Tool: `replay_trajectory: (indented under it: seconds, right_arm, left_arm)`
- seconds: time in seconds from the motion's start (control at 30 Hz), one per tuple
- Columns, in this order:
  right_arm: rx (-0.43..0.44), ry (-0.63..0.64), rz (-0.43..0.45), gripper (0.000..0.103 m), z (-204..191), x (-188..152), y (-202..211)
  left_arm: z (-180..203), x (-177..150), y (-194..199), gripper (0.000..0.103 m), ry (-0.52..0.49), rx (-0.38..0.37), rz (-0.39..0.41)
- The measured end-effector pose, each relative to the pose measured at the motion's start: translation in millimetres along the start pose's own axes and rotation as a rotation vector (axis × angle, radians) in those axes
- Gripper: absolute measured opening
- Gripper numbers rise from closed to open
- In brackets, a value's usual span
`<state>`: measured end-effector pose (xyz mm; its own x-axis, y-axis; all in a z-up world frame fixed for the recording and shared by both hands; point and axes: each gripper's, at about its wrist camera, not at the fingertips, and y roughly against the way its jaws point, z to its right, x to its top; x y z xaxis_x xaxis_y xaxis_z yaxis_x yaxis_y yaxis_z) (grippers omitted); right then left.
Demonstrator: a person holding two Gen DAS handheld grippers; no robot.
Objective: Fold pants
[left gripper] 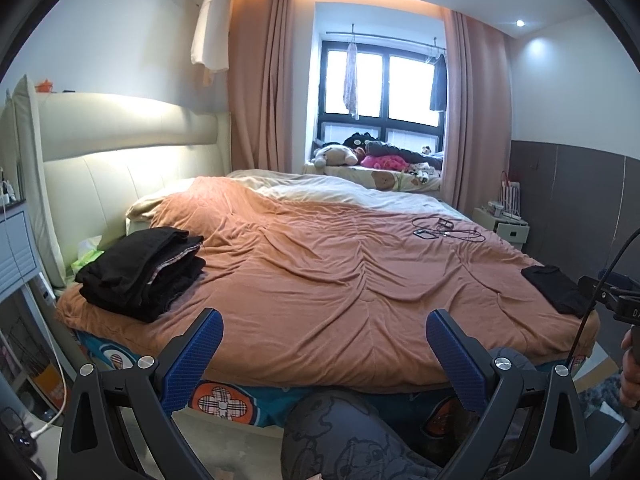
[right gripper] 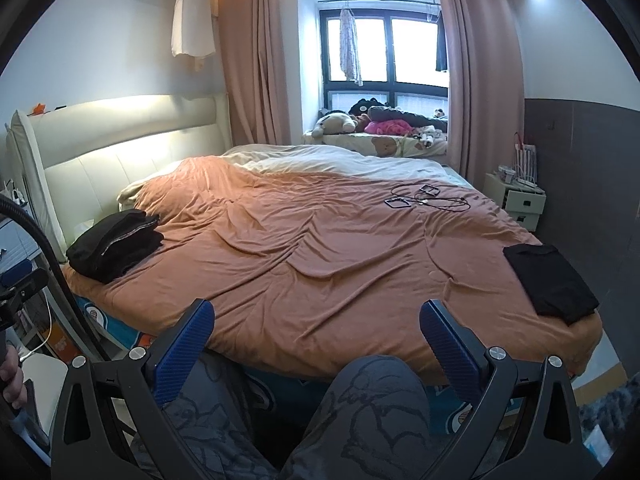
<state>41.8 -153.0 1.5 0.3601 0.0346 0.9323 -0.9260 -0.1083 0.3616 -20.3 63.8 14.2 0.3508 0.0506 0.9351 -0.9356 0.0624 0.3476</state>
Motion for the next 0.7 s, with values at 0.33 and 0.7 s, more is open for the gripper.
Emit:
replay_trajectory:
  seconds: [0.33, 0.7]
  right_arm:
    - [0.008, 0.008, -0.002, 0.103, 3.7, -5.5, 2.3]
    - [0.001, 0.012, -0.004, 0.103, 5.4, -2.2, 2.6]
  left_arm:
    - [-4.6, -1.0, 2.3, 0.102, 0.025, 0.007, -0.004]
    - [-8.5, 1.9, 5.3, 0.102, 0.038, 0.014, 0.006]
